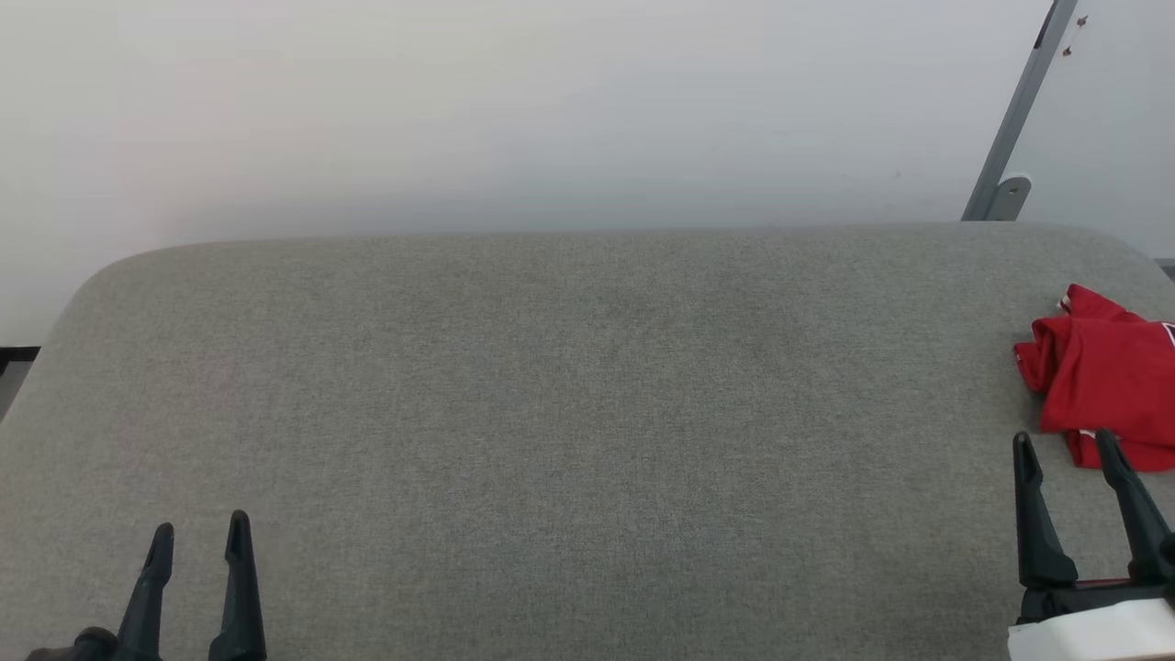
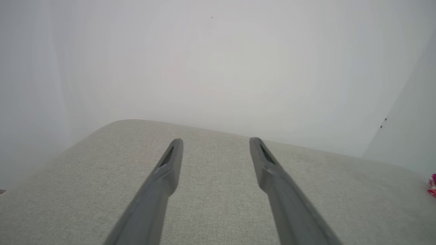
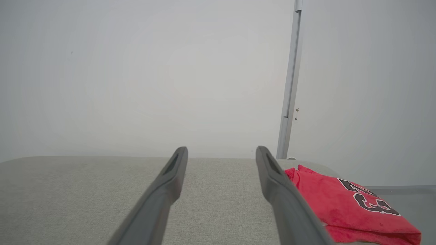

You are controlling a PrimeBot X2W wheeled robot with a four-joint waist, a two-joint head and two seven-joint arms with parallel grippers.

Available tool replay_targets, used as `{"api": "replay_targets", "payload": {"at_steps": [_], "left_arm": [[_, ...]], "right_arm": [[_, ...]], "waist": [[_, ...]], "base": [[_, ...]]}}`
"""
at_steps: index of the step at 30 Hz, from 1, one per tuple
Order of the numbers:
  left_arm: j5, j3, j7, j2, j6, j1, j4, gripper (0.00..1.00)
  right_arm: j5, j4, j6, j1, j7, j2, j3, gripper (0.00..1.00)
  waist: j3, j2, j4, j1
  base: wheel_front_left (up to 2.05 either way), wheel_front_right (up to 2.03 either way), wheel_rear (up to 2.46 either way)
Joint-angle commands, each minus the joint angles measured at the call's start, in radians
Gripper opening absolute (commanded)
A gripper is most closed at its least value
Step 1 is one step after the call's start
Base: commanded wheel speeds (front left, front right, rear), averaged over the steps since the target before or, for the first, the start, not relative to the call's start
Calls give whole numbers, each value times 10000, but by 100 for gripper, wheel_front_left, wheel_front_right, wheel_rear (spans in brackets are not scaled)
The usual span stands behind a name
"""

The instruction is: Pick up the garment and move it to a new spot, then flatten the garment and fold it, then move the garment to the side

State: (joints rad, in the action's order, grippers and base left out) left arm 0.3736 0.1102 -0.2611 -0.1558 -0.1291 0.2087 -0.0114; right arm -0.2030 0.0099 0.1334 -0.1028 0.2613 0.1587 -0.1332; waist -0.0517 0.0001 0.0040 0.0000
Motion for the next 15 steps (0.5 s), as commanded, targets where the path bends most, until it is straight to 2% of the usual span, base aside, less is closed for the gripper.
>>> {"api": "replay_targets", "payload": {"at_steps": [1, 15], "left_arm": [[-21, -19, -53, 27, -18, 33, 2, 100], [-185, -324, -53, -100, -16, -121, -52, 100]], "right_arm": [[20, -47, -48, -82, 42, -39, -18, 100], [-19, 47, -48, -38, 42, -64, 35, 100]], "waist": [[-3, -1, -4, 0], [-7, -1, -120, 0]], "base": [[0, 0, 0], [0, 0, 0]]}}
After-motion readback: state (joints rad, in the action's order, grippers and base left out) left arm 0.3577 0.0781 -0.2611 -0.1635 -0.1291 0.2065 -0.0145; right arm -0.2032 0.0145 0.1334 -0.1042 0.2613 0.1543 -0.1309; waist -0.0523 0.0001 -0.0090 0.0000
